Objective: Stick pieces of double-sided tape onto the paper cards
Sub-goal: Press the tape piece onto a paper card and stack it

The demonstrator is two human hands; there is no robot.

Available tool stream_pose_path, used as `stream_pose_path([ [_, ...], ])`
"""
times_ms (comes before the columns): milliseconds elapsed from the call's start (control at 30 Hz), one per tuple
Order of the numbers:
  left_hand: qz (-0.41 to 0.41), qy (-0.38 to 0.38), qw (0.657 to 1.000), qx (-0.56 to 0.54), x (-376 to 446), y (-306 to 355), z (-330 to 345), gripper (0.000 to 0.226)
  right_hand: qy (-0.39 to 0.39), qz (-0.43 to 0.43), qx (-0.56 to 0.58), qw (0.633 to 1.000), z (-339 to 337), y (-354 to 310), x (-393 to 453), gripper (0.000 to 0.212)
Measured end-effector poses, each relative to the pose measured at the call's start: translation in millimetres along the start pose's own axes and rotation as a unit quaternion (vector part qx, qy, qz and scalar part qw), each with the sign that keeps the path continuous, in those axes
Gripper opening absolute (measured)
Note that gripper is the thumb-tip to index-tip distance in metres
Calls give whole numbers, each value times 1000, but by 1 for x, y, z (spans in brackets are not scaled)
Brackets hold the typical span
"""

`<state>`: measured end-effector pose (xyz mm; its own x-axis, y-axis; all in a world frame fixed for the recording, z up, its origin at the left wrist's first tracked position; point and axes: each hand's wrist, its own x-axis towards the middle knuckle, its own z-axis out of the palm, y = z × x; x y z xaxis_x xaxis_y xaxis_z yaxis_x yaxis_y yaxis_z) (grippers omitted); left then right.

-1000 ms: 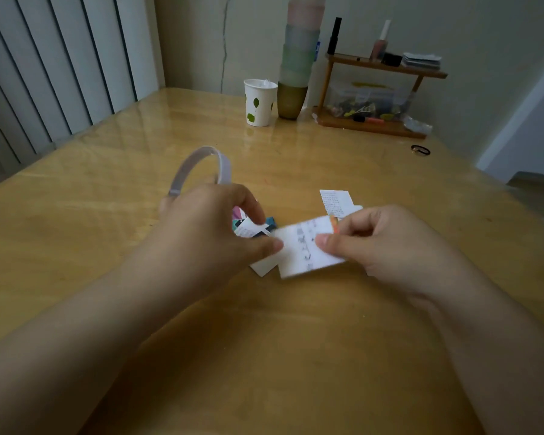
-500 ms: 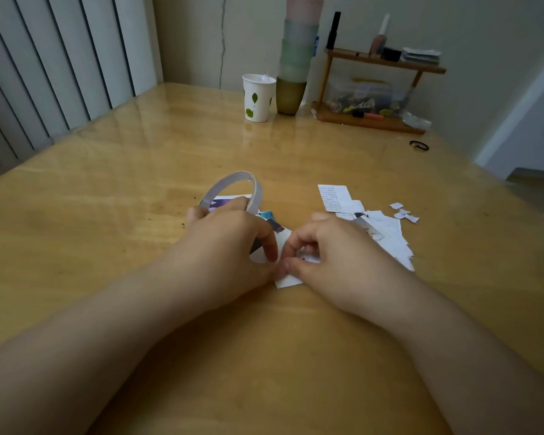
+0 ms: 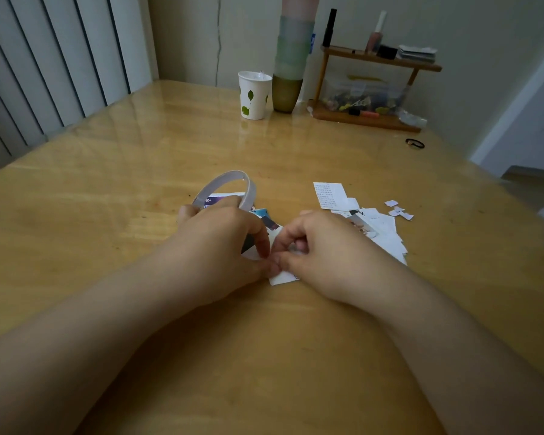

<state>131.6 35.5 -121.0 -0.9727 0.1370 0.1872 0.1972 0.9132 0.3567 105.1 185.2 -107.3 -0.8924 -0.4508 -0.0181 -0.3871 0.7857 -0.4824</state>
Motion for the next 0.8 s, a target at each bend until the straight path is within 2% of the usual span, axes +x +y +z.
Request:
stream_pose_path([
  [200, -6, -7, 1000, 1, 1, -2, 2, 17, -10, 77, -9, 997, -24, 27, -6, 10],
  [300, 2, -5, 1000, 8, 1, -3, 2, 18, 2, 50, 14, 999, -14, 20, -6, 10],
  [433, 9, 5, 1000, 5, 1, -2, 2, 20, -6, -9, 5, 1000, 2, 0, -1, 23],
  [533, 9, -1, 1000, 3, 1, -3, 2, 19, -22, 33, 3, 999, -8, 8, 1, 11],
  [633, 2, -2, 1000, -1, 1, -3, 2, 18, 4, 69, -3, 998, -20, 26, -3, 9],
  [800, 9, 1, 1000, 8, 1, -3, 3, 19, -9, 26, 36, 999, -8, 17, -3, 12],
])
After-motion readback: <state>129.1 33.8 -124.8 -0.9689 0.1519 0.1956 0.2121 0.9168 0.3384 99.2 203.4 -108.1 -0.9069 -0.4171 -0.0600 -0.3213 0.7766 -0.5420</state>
